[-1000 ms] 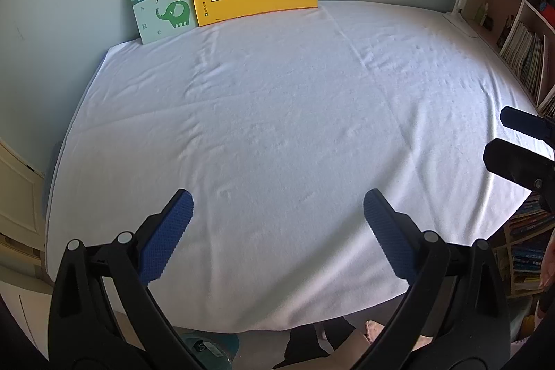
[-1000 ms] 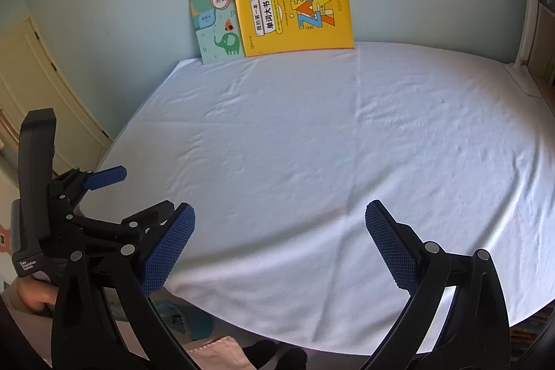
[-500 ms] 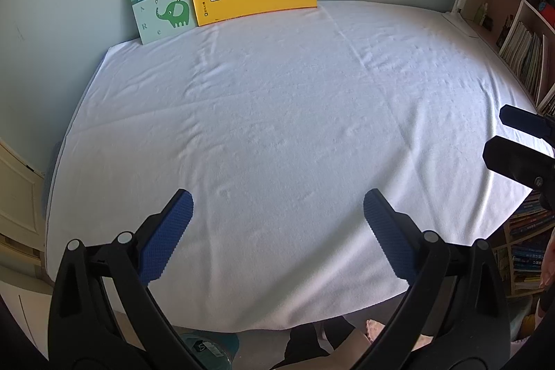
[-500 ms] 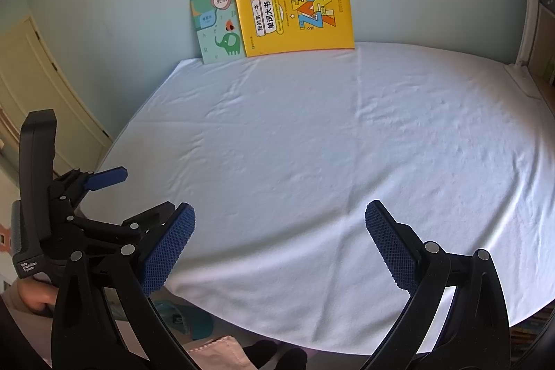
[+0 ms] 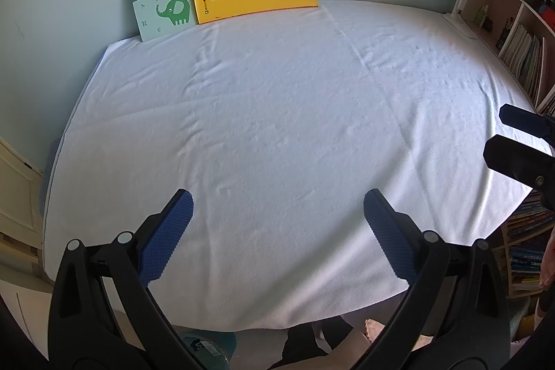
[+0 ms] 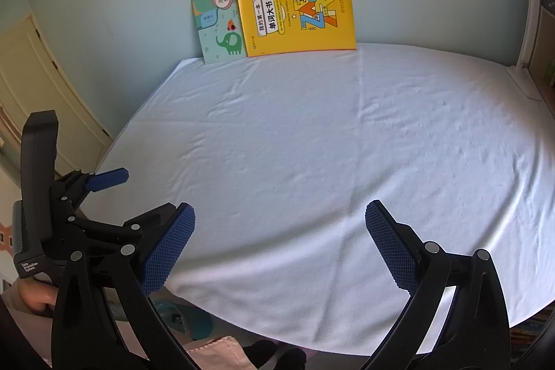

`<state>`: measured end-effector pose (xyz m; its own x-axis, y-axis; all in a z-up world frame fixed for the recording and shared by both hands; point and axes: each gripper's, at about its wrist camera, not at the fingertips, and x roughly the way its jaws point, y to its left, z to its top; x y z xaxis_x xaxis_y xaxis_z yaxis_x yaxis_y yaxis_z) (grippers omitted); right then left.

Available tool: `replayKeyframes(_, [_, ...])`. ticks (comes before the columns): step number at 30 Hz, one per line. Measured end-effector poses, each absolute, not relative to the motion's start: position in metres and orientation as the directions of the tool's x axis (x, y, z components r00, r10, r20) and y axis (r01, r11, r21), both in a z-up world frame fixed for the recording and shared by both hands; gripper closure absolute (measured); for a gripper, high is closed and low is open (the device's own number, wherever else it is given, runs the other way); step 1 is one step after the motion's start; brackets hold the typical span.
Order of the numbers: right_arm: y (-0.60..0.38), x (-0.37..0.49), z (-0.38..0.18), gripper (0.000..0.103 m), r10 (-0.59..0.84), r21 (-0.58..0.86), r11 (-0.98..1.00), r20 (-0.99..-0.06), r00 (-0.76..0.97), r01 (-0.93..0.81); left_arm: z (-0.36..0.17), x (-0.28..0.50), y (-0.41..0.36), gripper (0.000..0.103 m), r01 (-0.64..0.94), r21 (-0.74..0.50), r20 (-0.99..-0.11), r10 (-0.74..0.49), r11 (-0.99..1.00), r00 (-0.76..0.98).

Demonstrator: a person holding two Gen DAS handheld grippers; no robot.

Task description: Collect trash

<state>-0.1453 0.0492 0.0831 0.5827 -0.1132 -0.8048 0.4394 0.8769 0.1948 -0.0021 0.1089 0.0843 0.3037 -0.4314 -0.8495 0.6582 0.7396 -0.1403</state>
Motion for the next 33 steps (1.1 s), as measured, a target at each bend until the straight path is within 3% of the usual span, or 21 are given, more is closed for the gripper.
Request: replayKeyframes(33, [0.0487,-0.141,0.0825,0.006,-0.108,0.193,0.881,-0.806,0.582,0.431,0.0817,-0.0004,0.1064,0.007,0.672,-0.119,-0.863,-0.411,0.731,0.295])
